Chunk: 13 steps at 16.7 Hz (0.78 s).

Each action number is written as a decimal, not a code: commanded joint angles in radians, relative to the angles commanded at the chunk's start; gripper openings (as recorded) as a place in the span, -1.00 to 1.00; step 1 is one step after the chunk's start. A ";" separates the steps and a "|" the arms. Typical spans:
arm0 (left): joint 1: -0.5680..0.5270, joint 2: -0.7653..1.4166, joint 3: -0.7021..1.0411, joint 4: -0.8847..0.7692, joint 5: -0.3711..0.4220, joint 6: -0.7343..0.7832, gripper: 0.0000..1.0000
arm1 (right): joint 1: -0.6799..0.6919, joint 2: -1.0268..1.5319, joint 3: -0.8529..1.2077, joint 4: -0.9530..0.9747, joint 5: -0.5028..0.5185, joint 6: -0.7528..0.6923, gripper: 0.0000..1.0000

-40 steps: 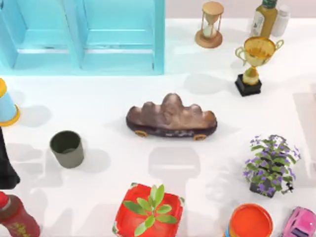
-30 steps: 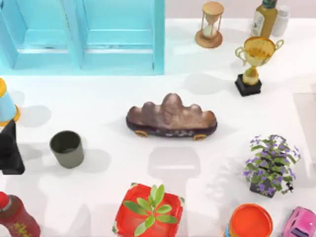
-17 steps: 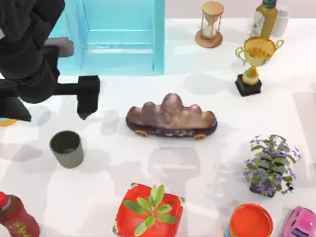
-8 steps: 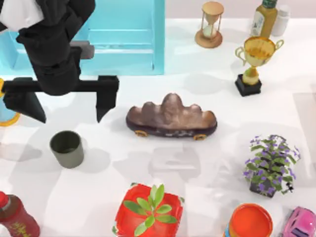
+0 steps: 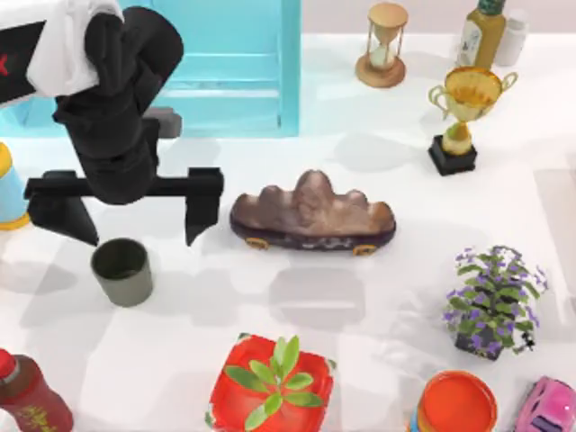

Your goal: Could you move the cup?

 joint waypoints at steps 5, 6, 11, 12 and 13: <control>0.000 0.053 -0.142 0.194 0.000 0.001 1.00 | 0.000 0.000 0.000 0.000 0.000 0.000 1.00; 0.000 0.056 -0.149 0.201 0.000 0.001 1.00 | 0.000 0.000 0.000 0.000 0.000 0.000 1.00; 0.000 0.056 -0.149 0.202 0.000 0.001 0.70 | 0.000 0.000 0.000 0.000 0.000 0.000 1.00; 0.000 0.056 -0.149 0.202 0.000 0.001 0.55 | 0.000 0.000 0.000 0.000 0.000 0.000 1.00; 0.000 0.056 -0.149 0.202 0.000 0.001 0.40 | 0.000 0.000 0.000 0.000 0.000 0.000 1.00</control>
